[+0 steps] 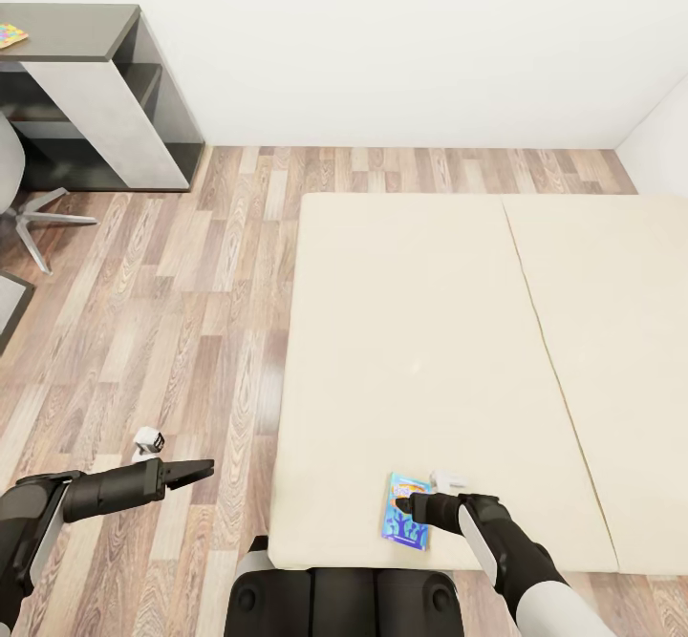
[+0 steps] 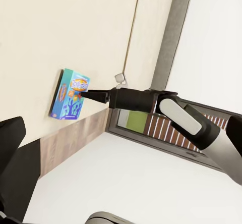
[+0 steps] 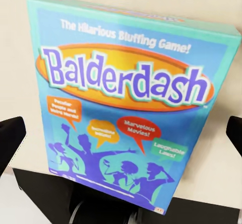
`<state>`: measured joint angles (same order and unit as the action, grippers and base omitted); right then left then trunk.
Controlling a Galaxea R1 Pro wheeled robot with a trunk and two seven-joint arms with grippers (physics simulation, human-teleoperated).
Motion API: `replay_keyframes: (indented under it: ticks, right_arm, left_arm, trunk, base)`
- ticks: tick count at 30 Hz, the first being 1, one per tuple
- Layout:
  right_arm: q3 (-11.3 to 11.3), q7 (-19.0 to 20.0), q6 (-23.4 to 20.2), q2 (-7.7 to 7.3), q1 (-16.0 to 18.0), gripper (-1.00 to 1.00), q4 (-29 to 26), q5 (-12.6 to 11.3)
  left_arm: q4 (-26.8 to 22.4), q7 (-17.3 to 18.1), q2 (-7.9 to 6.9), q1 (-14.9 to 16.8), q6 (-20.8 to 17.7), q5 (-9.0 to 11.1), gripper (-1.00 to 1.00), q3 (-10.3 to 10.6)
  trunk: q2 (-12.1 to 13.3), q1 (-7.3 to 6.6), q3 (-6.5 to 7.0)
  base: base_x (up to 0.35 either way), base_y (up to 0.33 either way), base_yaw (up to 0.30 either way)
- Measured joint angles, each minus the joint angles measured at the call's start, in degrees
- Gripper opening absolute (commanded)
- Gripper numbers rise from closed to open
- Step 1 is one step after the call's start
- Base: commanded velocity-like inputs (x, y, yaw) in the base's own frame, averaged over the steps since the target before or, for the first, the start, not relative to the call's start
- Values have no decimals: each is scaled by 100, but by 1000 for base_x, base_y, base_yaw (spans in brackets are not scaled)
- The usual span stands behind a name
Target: Put all the toys in the child's room - the three board games (two on the bed and one on the table), the two jigsaw puzzles on the table, and the tennis ball on the table - inside the toy box on the table in the child's room.
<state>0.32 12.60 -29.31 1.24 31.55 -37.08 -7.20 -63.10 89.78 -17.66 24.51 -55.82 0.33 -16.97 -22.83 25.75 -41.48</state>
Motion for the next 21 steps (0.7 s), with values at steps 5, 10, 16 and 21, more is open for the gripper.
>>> replay_keyframes:
  ticks: [5,10,16,21]
  right_arm:
    - [0,0,0,0,0,100,-1,0]
    - [0,0,0,1,0,100,-2,5]
    - [0,0,3,1,0,100,-2,7]
    - [0,0,3,1,0,100,-2,7]
  left_arm:
    - [2,0,1,0,2,-1,100,0]
    - [1,-1,1,0,0,6,100,1]
    - [1,-1,1,2,1,6,100,1]
    - [1,-1,1,1,1,0,100,1]
  trunk:
    - [0,0,0]
    - [0,0,0]
    - [0,0,0]
    - [0,0,0]
  base:
    - [0,79,0]
    - [0,9,0]
    - [0,1,0]
    - [0,0,0]
